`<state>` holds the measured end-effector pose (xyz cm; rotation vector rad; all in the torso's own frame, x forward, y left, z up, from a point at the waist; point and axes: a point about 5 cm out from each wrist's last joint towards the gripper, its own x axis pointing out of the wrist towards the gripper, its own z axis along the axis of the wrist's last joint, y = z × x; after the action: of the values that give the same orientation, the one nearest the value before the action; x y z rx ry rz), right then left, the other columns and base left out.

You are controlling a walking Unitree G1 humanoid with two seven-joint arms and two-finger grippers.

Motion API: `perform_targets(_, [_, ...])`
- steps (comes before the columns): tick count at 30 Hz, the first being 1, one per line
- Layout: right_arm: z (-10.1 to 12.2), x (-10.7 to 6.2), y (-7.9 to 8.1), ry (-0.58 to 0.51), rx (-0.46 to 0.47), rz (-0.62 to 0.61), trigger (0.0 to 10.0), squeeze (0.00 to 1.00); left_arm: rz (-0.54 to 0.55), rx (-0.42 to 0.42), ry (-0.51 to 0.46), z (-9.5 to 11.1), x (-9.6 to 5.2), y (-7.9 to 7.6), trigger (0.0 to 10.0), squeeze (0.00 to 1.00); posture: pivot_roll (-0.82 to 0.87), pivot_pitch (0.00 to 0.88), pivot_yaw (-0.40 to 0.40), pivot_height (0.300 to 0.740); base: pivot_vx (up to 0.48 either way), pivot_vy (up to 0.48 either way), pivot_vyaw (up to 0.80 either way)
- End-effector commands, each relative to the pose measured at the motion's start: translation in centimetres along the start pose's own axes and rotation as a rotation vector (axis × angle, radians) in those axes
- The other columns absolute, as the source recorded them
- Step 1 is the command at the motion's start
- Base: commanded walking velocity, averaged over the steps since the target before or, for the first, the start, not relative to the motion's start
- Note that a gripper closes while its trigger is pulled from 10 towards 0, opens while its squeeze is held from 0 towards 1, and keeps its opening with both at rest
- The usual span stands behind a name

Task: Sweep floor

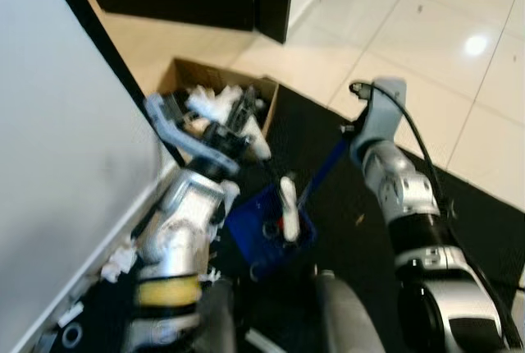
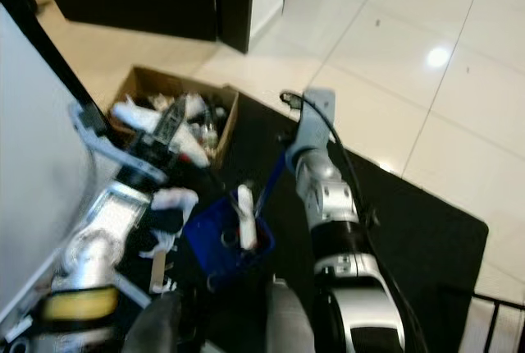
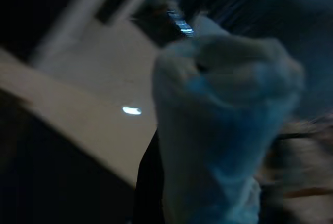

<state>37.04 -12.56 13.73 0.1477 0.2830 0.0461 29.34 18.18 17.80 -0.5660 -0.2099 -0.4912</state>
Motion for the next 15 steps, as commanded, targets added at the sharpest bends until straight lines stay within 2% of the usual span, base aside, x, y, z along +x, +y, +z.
perform_targets(1, [-3.9,-0.2,-0.2,0.15,0.042,0.001,10.0,0.0,0.052,0.12,0.013,1.0,-1.4,1.2,10.0,0.0,-0.02,0.289,-0.003,0.74,0.0,0.0,0.0])
perform_targets(4, [-4.1,-0.3,-0.2,0.153,0.043,0.001,10.0,0.0,0.185,0.203,0.056,1.9,-4.1,3.4,10.0,0.0,-0.02,0.29,-0.002,0.74,0.0,0.0,0.0])
perform_targets(6, [-4.1,-0.3,-0.2,0.153,0.043,0.002,10.0,0.0,0.212,0.222,0.064,2.1,-4.6,3.8,10.0,0.0,-0.02,0.29,-0.002,0.74,0.0,0.0,0.0])
perform_targets(10, [-4.0,-0.2,-0.3,0.155,0.041,0.002,10.0,0.0,0.415,0.292,0.032,3.9,-7.9,7.1,10.0,0.0,-0.02,0.297,-0.013,0.74,0.0,0.0,0.0])
perform_targets(12, [-4.0,-0.2,-0.3,0.156,0.039,0.003,10.0,0.0,0.447,0.298,0.039,3.8,-8.4,7.8,10.0,0.0,-0.02,0.297,-0.013,0.74,0.0,0.0,0.0])
perform_targets(15, [-4.0,-0.2,-0.2,0.157,0.037,0.005,10.0,0.0,0.496,0.223,0.054,2.3,-9.3,8.8,10.0,0.0,-0.02,0.3,-0.017,0.74,0.0,0.0,0.0])
